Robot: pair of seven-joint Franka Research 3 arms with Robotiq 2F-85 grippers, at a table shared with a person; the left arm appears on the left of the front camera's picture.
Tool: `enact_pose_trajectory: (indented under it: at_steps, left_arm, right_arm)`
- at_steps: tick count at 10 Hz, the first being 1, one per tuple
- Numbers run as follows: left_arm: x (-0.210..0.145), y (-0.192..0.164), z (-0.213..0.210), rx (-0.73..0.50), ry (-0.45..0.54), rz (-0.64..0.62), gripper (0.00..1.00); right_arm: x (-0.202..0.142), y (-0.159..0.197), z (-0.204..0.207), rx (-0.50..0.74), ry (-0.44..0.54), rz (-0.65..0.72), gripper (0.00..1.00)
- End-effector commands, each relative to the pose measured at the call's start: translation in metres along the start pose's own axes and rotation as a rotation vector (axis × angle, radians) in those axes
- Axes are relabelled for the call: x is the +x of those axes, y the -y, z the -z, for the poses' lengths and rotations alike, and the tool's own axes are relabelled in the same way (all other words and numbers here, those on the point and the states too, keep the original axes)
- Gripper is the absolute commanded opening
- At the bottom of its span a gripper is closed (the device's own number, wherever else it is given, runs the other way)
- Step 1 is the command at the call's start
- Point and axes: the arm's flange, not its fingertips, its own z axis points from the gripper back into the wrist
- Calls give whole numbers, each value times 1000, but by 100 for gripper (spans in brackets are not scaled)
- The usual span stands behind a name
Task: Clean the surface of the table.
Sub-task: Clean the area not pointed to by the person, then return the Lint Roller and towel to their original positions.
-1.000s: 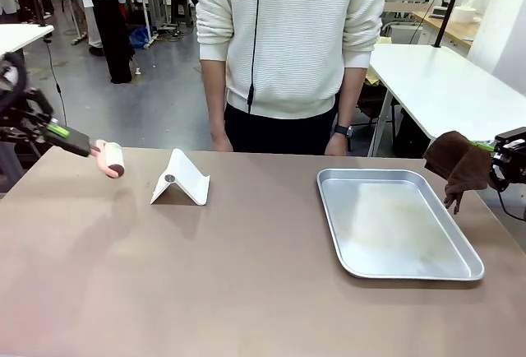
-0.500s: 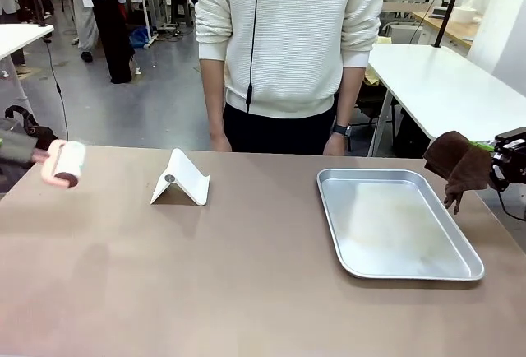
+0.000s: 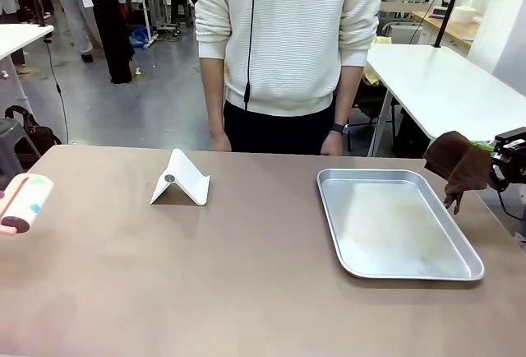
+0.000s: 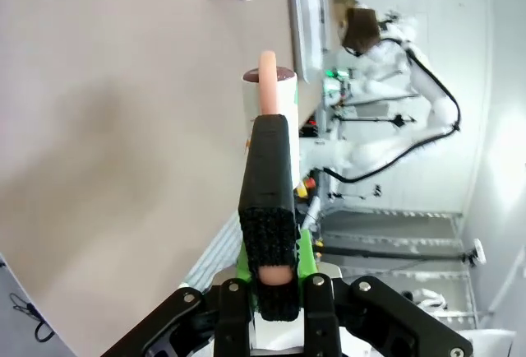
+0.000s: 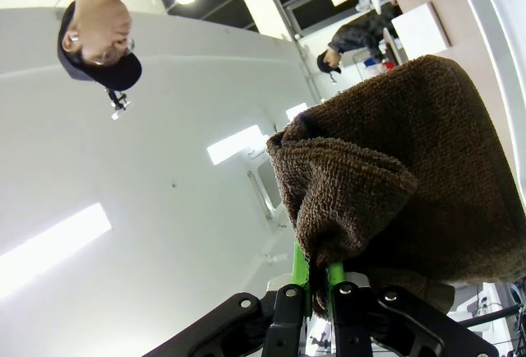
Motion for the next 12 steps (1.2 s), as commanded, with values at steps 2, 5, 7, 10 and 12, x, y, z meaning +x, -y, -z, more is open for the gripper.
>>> enact_pose_trajectory:
  at_steps: [2, 5, 7, 10, 12]
  left_arm:
    - [1, 9, 0, 50, 24, -12, 22]
    - [1, 9, 0, 50, 24, -12, 22]
    - [1, 9, 0, 50, 24, -12, 22]
    - [1, 9, 0, 50, 24, -12, 22]
    - [1, 9, 0, 50, 24, -12, 22]
  right_arm:
    - [-2, -6, 1, -3, 5, 16, 9]
    - [-2, -6, 1, -3, 5, 16, 9]
    - [-2, -6, 1, -3, 5, 16, 9]
    - [-2, -6, 1, -3, 5, 16, 9]
    - [-2, -6, 1, -3, 5, 16, 9]
